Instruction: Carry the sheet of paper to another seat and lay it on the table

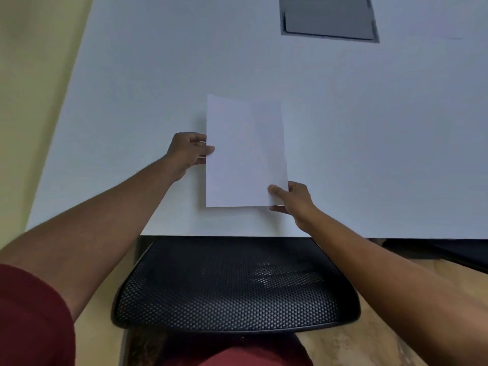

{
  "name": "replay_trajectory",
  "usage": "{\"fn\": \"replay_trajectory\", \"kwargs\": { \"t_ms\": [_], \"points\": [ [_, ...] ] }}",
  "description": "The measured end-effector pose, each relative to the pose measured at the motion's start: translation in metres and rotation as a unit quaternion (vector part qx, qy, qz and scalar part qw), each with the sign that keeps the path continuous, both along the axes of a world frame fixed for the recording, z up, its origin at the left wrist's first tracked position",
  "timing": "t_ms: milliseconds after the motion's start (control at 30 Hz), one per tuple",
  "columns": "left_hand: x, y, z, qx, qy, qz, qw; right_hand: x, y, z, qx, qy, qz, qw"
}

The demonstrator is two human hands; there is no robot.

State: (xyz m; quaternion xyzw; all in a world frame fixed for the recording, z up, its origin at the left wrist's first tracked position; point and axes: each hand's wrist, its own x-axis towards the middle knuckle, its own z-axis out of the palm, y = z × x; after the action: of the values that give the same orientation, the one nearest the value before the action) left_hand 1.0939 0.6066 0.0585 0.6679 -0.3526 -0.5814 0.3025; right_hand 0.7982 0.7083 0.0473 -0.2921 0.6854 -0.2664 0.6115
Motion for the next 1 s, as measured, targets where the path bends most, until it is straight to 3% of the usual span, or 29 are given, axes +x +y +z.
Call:
{"fn": "replay_trajectory", "kwargs": {
  "t_ms": [167, 433, 600, 767, 867, 1000],
  "points": [
    [0.005, 0.001, -0.037, 0.008, -0.026, -0.016, 0.999, -0.005, -0.008, -0.028, 0.021, 0.117, 0.07, 0.99],
    [0.01, -0.009, -0.058, -0.012, -0.086, -0.032, 0.996, 0.0, -0.021, -0.042, 0.033, 0.289, 0.19, 0.938],
    [0.012, -0.007, -0.072, -0.069, -0.208, -0.06, 0.974, 0.001, -0.029, -0.047, 0.057, 0.322, 0.244, 0.913],
    [0.015, 0.005, -0.074, -0.1, -0.256, -0.073, 0.959, -0.003, -0.033, -0.042, 0.07, 0.32, 0.276, 0.904],
    [0.023, 0.019, -0.073, -0.175, -0.306, -0.158, 0.922, -0.009, -0.035, -0.034, 0.075, 0.297, 0.236, 0.922],
    [0.043, 0.041, -0.077, -0.244, -0.388, -0.371, 0.808, -0.025, -0.03, -0.032, -0.093, 0.374, 0.236, 0.892]
  ]
}}
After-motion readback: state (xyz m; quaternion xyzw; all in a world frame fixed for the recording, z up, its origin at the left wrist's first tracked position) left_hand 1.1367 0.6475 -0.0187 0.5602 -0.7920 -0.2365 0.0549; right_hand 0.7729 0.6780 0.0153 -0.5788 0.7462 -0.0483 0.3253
